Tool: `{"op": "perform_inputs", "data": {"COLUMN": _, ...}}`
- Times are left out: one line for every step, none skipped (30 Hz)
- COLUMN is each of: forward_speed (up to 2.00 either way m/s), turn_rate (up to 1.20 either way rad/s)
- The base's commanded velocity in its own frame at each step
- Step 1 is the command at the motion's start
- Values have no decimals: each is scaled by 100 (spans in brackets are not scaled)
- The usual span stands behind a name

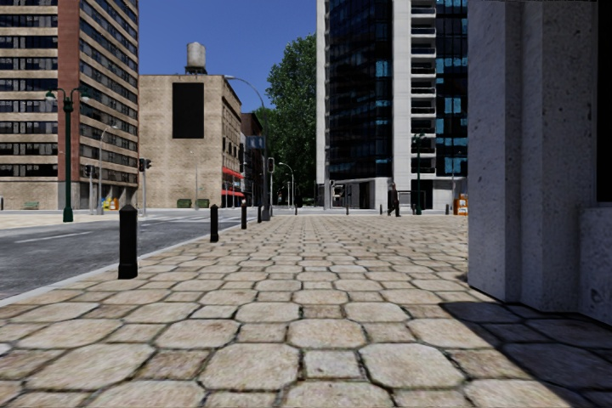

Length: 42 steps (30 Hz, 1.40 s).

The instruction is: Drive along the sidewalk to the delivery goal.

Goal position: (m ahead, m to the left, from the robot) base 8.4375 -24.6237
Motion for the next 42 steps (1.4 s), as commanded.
{"op": "perform_inputs", "data": {"forward_speed": 200, "turn_rate": 0}}
{"op": "perform_inputs", "data": {"forward_speed": 200, "turn_rate": 0}}
{"op": "perform_inputs", "data": {"forward_speed": 200, "turn_rate": 0}}
{"op": "perform_inputs", "data": {"forward_speed": 200, "turn_rate": 0}}
{"op": "perform_inputs", "data": {"forward_speed": 200, "turn_rate": 0}}
{"op": "perform_inputs", "data": {"forward_speed": 200, "turn_rate": 0}}
{"op": "perform_inputs", "data": {"forward_speed": 200, "turn_rate": 0}}
{"op": "perform_inputs", "data": {"forward_speed": 200, "turn_rate": 0}}
{"op": "perform_inputs", "data": {"forward_speed": 200, "turn_rate": 0}}
{"op": "perform_inputs", "data": {"forward_speed": 200, "turn_rate": 0}}
{"op": "perform_inputs", "data": {"forward_speed": 200, "turn_rate": 0}}
{"op": "perform_inputs", "data": {"forward_speed": 200, "turn_rate": 0}}
{"op": "perform_inputs", "data": {"forward_speed": 200, "turn_rate": 0}}
{"op": "perform_inputs", "data": {"forward_speed": 200, "turn_rate": 0}}
{"op": "perform_inputs", "data": {"forward_speed": 200, "turn_rate": 0}}
{"op": "perform_inputs", "data": {"forward_speed": 200, "turn_rate": 0}}
{"op": "perform_inputs", "data": {"forward_speed": 200, "turn_rate": 0}}
{"op": "perform_inputs", "data": {"forward_speed": 200, "turn_rate": 0}}
{"op": "perform_inputs", "data": {"forward_speed": 200, "turn_rate": 0}}
{"op": "perform_inputs", "data": {"forward_speed": 200, "turn_rate": 0}}
{"op": "perform_inputs", "data": {"forward_speed": 200, "turn_rate": 0}}
{"op": "perform_inputs", "data": {"forward_speed": 200, "turn_rate": 0}}
{"op": "perform_inputs", "data": {"forward_speed": 200, "turn_rate": 0}}
{"op": "perform_inputs", "data": {"forward_speed": 200, "turn_rate": 0}}
{"op": "perform_inputs", "data": {"forward_speed": 200, "turn_rate": 0}}
{"op": "perform_inputs", "data": {"forward_speed": 200, "turn_rate": 0}}
{"op": "perform_inputs", "data": {"forward_speed": 200, "turn_rate": 0}}
{"op": "perform_inputs", "data": {"forward_speed": 200, "turn_rate": 0}}
{"op": "perform_inputs", "data": {"forward_speed": 200, "turn_rate": 0}}
{"op": "perform_inputs", "data": {"forward_speed": 200, "turn_rate": 0}}
{"op": "perform_inputs", "data": {"forward_speed": 200, "turn_rate": 0}}
{"op": "perform_inputs", "data": {"forward_speed": 200, "turn_rate": 0}}
{"op": "perform_inputs", "data": {"forward_speed": 200, "turn_rate": 0}}
{"op": "perform_inputs", "data": {"forward_speed": 200, "turn_rate": 0}}
{"op": "perform_inputs", "data": {"forward_speed": 200, "turn_rate": 0}}
{"op": "perform_inputs", "data": {"forward_speed": 200, "turn_rate": 0}}
{"op": "perform_inputs", "data": {"forward_speed": 200, "turn_rate": 0}}
{"op": "perform_inputs", "data": {"forward_speed": 200, "turn_rate": 0}}
{"op": "perform_inputs", "data": {"forward_speed": 200, "turn_rate": 0}}
{"op": "perform_inputs", "data": {"forward_speed": 200, "turn_rate": 0}}
{"op": "perform_inputs", "data": {"forward_speed": 200, "turn_rate": 0}}
{"op": "perform_inputs", "data": {"forward_speed": 200, "turn_rate": 0}}
